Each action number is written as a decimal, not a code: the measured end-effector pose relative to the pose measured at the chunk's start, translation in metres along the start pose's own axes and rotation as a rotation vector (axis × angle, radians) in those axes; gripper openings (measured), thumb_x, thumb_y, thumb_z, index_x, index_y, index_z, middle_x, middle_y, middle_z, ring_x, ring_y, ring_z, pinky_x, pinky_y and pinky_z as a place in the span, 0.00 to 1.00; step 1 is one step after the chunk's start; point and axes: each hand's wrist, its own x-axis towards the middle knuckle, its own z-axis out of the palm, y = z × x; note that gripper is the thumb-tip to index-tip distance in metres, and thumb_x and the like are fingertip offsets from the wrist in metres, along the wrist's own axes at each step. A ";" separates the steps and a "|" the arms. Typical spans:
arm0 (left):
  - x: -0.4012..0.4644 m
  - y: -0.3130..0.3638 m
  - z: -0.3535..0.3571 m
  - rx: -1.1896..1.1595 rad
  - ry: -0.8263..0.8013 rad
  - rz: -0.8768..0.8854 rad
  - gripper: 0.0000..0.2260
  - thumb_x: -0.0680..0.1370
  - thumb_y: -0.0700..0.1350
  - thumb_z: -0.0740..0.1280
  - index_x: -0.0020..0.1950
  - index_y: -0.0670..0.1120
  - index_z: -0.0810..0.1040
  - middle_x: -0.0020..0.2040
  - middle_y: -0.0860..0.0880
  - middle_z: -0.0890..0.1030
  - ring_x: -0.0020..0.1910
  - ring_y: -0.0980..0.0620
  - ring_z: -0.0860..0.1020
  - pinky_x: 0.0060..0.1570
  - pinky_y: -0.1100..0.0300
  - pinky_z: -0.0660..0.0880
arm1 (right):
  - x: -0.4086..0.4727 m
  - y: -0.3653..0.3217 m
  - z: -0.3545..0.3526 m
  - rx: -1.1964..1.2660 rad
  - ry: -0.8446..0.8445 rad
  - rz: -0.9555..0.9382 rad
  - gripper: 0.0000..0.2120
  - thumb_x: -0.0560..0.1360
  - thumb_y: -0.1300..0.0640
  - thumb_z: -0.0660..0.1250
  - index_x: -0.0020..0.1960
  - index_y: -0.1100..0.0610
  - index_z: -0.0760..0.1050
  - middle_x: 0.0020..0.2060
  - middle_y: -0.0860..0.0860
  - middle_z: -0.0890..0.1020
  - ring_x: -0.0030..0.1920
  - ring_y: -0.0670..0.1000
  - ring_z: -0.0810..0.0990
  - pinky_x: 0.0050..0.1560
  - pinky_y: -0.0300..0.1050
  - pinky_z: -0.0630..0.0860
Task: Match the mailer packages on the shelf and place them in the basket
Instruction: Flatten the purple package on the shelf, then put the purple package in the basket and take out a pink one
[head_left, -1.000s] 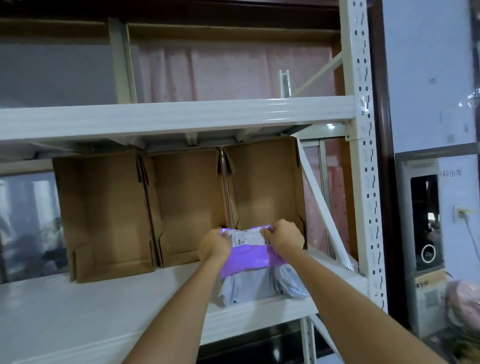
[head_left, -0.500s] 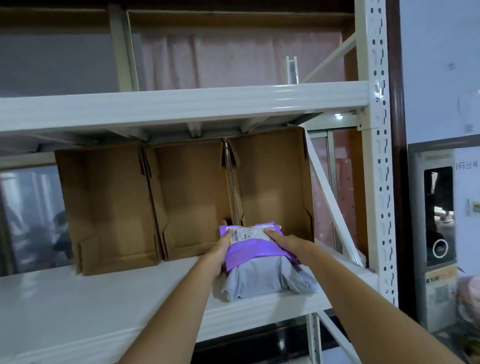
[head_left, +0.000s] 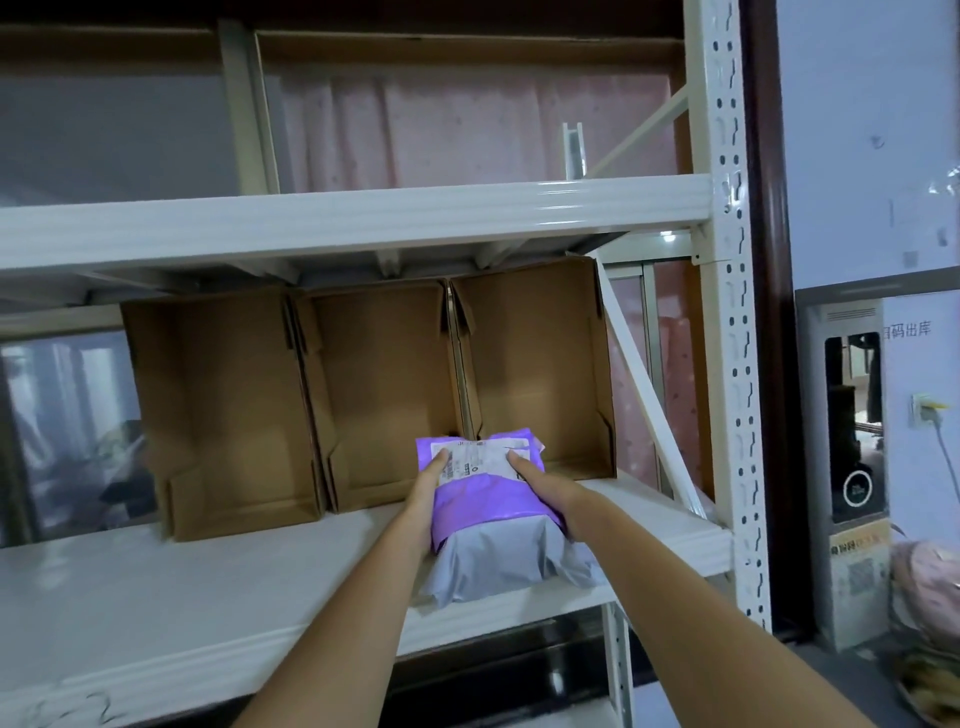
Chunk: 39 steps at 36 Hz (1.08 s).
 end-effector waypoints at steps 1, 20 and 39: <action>-0.006 0.000 -0.002 -0.001 -0.010 0.007 0.17 0.79 0.56 0.61 0.47 0.44 0.80 0.31 0.47 0.84 0.39 0.47 0.79 0.38 0.57 0.74 | -0.004 0.001 0.003 0.010 0.007 -0.020 0.29 0.69 0.32 0.67 0.60 0.52 0.76 0.56 0.53 0.82 0.55 0.54 0.82 0.61 0.48 0.77; -0.073 0.026 -0.025 0.066 -0.125 0.129 0.19 0.70 0.50 0.74 0.59 0.45 0.80 0.53 0.42 0.84 0.49 0.42 0.83 0.49 0.50 0.80 | -0.061 -0.015 0.016 0.239 -0.251 -0.240 0.16 0.73 0.46 0.72 0.57 0.51 0.77 0.47 0.53 0.85 0.48 0.55 0.85 0.45 0.47 0.82; -0.174 0.031 -0.184 0.165 -0.217 0.004 0.17 0.71 0.46 0.74 0.59 0.45 0.80 0.51 0.43 0.85 0.43 0.45 0.85 0.46 0.48 0.81 | -0.147 0.039 0.172 0.353 -0.269 -0.236 0.29 0.68 0.49 0.77 0.66 0.55 0.74 0.55 0.58 0.83 0.54 0.60 0.83 0.54 0.55 0.80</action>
